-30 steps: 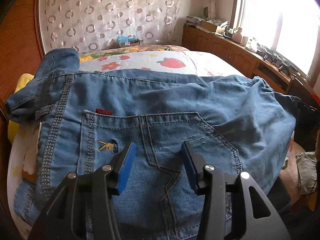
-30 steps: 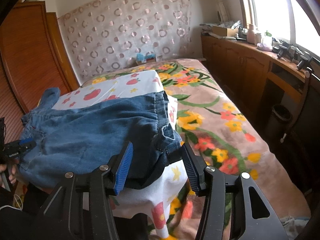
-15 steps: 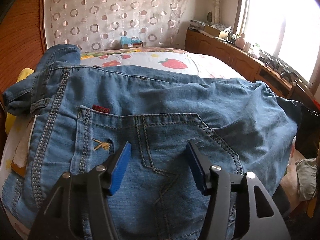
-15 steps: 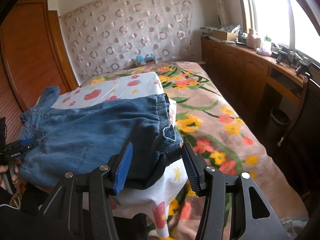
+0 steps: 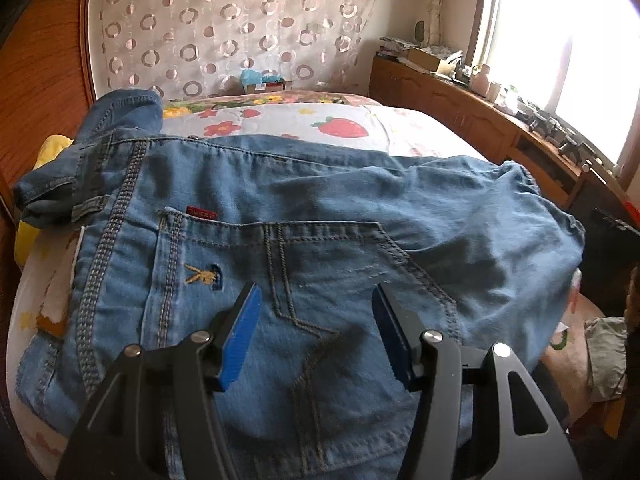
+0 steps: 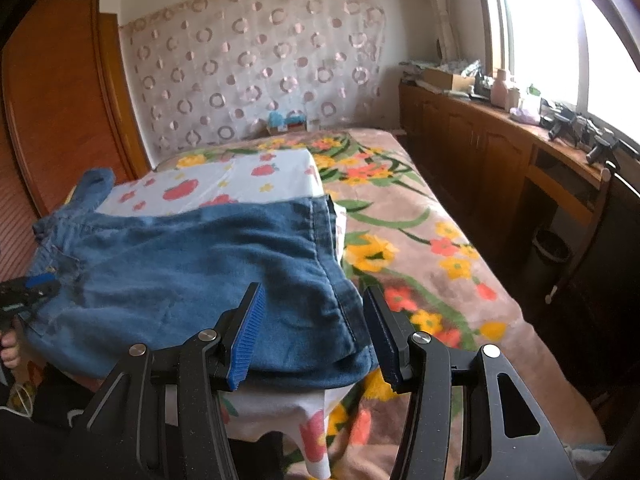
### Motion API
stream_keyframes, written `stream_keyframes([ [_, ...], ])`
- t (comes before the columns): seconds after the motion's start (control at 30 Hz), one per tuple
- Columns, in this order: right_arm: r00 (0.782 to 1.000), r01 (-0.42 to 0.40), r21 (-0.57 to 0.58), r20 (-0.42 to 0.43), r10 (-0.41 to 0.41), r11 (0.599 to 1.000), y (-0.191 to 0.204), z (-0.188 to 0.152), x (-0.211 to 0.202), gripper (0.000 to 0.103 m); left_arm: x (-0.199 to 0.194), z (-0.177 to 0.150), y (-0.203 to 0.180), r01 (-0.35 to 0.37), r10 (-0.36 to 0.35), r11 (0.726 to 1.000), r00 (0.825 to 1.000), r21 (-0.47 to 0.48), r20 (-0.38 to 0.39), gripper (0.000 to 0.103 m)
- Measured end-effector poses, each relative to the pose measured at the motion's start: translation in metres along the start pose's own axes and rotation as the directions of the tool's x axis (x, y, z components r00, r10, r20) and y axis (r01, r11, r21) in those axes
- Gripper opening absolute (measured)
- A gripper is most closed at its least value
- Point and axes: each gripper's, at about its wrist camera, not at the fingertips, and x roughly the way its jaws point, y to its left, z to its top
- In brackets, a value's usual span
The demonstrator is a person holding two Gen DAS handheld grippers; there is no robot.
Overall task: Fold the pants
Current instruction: 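Open both grippers and smooth the folded jeans near the back pocket, then pinch the jeans leg hem with the right gripper and fold it over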
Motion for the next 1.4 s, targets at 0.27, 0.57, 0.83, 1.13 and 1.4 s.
stream_keyframes([
  [0.27, 0.997, 0.021, 0.079, -0.074, -0.015, 0.997, -0.025, -0.021, 0.029, 0.052, -0.014, -0.002, -0.013, 0.013, -0.014, 0.999, 1.0, 0.034, 0.015, 0.057],
  [0.57, 0.996, -0.026, 0.139, -0.086, 0.039, 0.99, -0.036, -0.023, 0.034, 0.052, -0.013, -0.002, -0.026, 0.029, -0.029, 0.998, 1.0, 0.053, 0.006, 0.057],
  [0.83, 0.996, -0.07, 0.077, -0.052, 0.075, 0.995, -0.018, -0.012, 0.028, 0.014, -0.015, 0.0, -0.028, 0.028, -0.028, 0.998, 1.0, 0.052, 0.012, 0.057],
  [1.13, 0.988, -0.146, -0.027, 0.035, 0.147, 0.989, 0.021, 0.024, 0.005, 0.008, -0.036, 0.003, -0.009, 0.012, -0.013, 1.0, 0.998, 0.024, 0.062, 0.057],
  [1.4, 0.958, -0.261, -0.178, 0.077, 0.278, 0.949, 0.095, 0.066, -0.002, 0.008, -0.058, 0.005, 0.012, -0.016, 0.017, 1.0, 0.994, -0.005, 0.105, 0.057],
])
